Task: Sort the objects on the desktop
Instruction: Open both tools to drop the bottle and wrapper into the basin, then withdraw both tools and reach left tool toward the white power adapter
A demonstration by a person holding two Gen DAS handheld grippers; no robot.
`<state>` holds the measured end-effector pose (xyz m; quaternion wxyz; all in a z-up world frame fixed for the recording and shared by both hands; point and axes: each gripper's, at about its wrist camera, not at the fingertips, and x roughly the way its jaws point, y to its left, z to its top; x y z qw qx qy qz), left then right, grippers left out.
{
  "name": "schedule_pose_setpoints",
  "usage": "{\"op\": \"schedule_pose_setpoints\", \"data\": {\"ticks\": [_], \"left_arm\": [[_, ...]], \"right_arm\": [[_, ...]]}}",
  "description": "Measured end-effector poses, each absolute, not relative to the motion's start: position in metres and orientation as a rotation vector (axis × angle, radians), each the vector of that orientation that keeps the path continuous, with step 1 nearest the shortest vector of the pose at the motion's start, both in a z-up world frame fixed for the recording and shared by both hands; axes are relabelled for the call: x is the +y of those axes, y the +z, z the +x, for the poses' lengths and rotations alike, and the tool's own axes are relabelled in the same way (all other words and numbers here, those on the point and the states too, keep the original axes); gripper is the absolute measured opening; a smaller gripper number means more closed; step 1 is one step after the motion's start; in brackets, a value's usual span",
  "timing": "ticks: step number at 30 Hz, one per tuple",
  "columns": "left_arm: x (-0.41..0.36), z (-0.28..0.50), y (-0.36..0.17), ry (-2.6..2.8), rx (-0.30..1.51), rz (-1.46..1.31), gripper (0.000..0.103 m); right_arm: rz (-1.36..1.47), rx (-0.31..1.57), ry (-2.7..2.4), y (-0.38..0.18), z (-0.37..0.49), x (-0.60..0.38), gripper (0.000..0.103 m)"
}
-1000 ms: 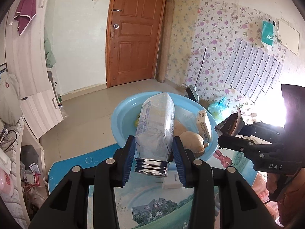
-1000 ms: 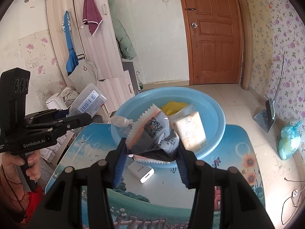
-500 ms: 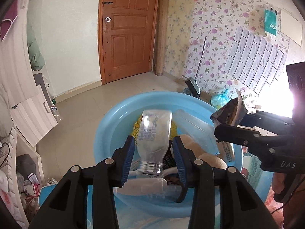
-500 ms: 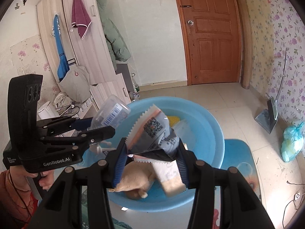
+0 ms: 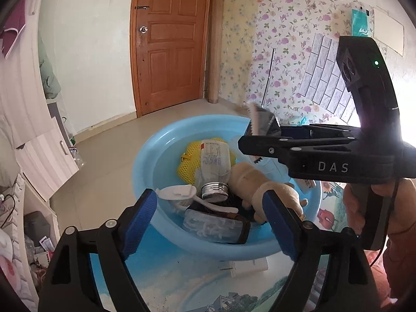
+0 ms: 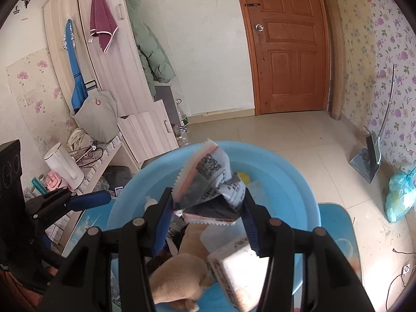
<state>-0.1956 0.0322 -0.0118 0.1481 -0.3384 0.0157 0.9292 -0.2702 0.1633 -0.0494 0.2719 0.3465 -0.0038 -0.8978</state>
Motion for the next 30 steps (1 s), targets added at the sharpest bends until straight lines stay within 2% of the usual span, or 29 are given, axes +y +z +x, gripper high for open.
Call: {"op": "schedule_pose_setpoints", "data": {"ticks": [3,5,8,21,30], "left_arm": [[0.026,-0.185,-0.008,2.695,0.043,-0.958,0.096],[0.022,-0.177,-0.007,2.681,0.007,-0.948,0.097],[0.018,-0.166,-0.008,2.684,0.001,-0.944,0.098],[0.014,-0.117,-0.025,2.666,-0.02,-0.978,0.098],[0.003,-0.101,-0.049,2.652,-0.044,-1.066,0.098]], "right_arm": [[0.964,0.022,-2.417,-0.053,-0.265,0.155,0.059],[0.955,0.04,-2.429,-0.051,-0.257,0.153,0.061],[0.931,0.017,-2.456,-0.045,-0.246,0.159,0.071],[0.865,0.011,-2.54,-0.035,-0.177,0.16,0.072],[0.894,-0.007,-2.513,-0.051,-0.136,0.155,0.072]]}}
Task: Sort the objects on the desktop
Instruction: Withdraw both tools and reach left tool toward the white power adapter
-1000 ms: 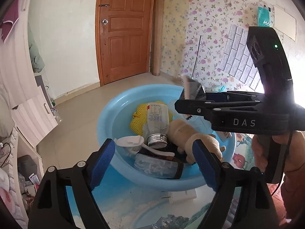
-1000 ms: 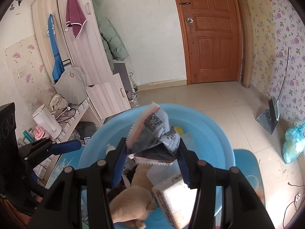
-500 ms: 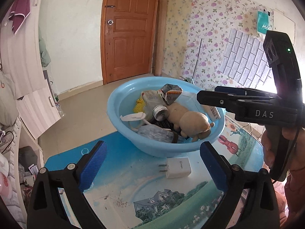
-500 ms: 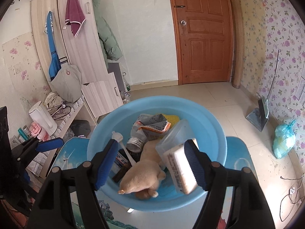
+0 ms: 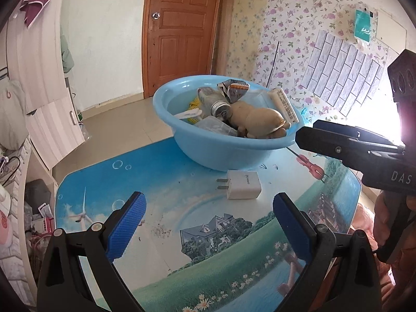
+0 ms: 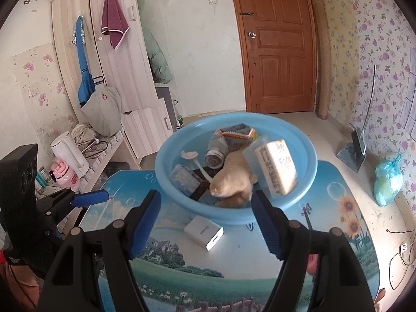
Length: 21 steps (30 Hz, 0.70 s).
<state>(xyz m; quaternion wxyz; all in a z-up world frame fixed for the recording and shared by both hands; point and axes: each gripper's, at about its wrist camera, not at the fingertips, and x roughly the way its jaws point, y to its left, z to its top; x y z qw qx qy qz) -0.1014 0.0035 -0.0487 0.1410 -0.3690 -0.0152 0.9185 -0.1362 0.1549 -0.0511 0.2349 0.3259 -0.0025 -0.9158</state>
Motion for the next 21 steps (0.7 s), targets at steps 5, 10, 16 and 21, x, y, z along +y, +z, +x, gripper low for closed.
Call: {"op": "schedule_pose_setpoints", "data": {"ticks": [5,10,16,21], "left_arm": [[0.007,-0.101,-0.058,2.622,-0.015,-1.091,0.098],[0.008,-0.102,-0.068,2.599,-0.028,-1.106,0.098],[0.007,-0.106,-0.086,2.574,-0.019,-1.144,0.098],[0.002,-0.111,-0.097,2.558,-0.043,-1.186,0.098]], "right_arm": [[0.96,-0.037,-2.51,-0.068,-0.128,0.162,0.072],[1.03,-0.055,-2.512,-0.083,-0.128,0.17,0.072],[1.118,-0.059,-2.468,-0.108,-0.136,0.165,0.072],[1.182,-0.053,-2.435,-0.124,-0.145,0.156,0.072]]}}
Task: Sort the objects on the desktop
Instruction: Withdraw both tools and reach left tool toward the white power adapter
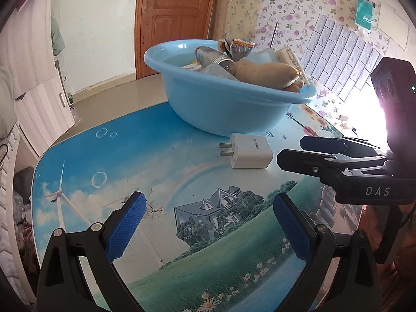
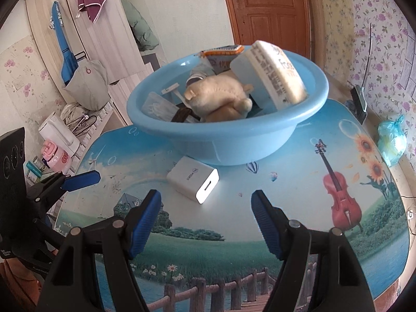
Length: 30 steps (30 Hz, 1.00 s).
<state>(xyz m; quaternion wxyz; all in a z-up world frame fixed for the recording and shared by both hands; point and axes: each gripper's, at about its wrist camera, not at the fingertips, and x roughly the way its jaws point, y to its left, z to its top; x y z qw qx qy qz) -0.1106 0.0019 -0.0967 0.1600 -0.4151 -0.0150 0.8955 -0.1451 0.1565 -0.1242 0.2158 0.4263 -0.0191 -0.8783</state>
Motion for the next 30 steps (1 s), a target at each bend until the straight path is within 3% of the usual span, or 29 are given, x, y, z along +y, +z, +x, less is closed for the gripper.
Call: {"op": "schedule_pose_setpoints", "data": {"ticks": [5,10,19,21,22,23,30], "left_arm": [[0.001,-0.113,-0.097,2.562,-0.025,-1.177,0.098],[-0.002,-0.116,-0.1,2.568,-0.013,-1.187,0.098],[-0.007,-0.117,-0.103,2.568,-0.009,-1.195,0.098],[-0.006,-0.117,-0.103,2.567,-0.014,-1.193,0.099],[-0.006,-0.117,-0.102,2.567,-0.015,-1.191,0.099],[-0.006,-0.117,-0.102,2.567,-0.015,-1.19,0.099],[0.001,-0.116,-0.101,2.557,-0.001,-1.192,0.099]], "right_arm": [[1.216,-0.037,-2.416,-0.137,-0.155,0.142,0.074],[1.224,-0.018,-2.412,-0.141,-0.166,0.129,0.084],[1.281,0.034,-2.386,-0.152,-0.178,0.112,0.085],[1.272,0.037,-2.377,-0.152,-0.178,0.111,0.078],[1.269,0.038,-2.373,-0.152,-0.178,0.111,0.064],[1.272,0.049,-2.383,-0.152,-0.178,0.112,0.058],[1.281,0.011,-2.336,-0.15,-0.173,0.12,0.056]]}}
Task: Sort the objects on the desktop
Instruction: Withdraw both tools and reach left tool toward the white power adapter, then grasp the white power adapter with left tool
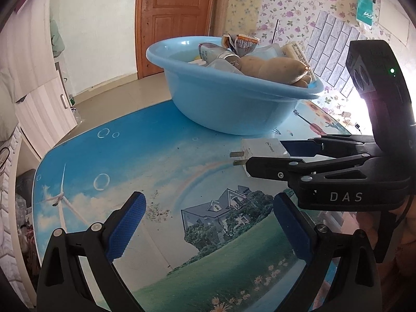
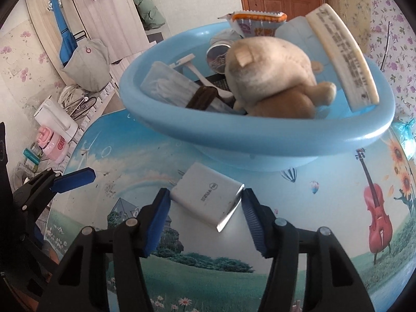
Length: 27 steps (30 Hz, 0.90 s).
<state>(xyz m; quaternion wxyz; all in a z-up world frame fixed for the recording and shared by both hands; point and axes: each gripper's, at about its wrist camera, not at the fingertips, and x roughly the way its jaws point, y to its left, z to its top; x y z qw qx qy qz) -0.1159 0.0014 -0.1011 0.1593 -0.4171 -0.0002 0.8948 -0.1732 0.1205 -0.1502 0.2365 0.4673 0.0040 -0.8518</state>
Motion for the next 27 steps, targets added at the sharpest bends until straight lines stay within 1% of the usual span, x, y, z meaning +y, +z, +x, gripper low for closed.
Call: {"op": "schedule_pose_setpoints", "data": {"ticks": [10,13,20,23,26,27], "left_arm": [[0.018,-0.111,-0.092,2.556,0.034,-1.153,0.098],[0.019,-0.106,-0.079,2.56,-0.001,-1.09,0.098],[0.026,-0.1,-0.047,2.54,-0.015,-0.96,0.098],[0.033,-0.097,-0.031,2.546,0.012,-0.897,0.098],[0.044,-0.097,-0.019,2.539,0.064,-0.844,0.098],[0.045,-0.098,-0.017,2.528,0.071,-0.827,0.098]], "right_arm": [[1.221,-0.058,-2.226,-0.13,-0.151,0.12,0.056],[1.186,-0.054,-2.214,-0.119,-0.142,0.117,0.056],[1.089,-0.051,-2.213,-0.09,-0.129,0.117,0.055],[1.034,-0.054,-2.231,-0.075,-0.124,0.118,0.055],[0.996,-0.065,-2.239,-0.064,-0.123,0.121,0.05],[0.983,-0.067,-2.245,-0.06,-0.124,0.121,0.045]]}}
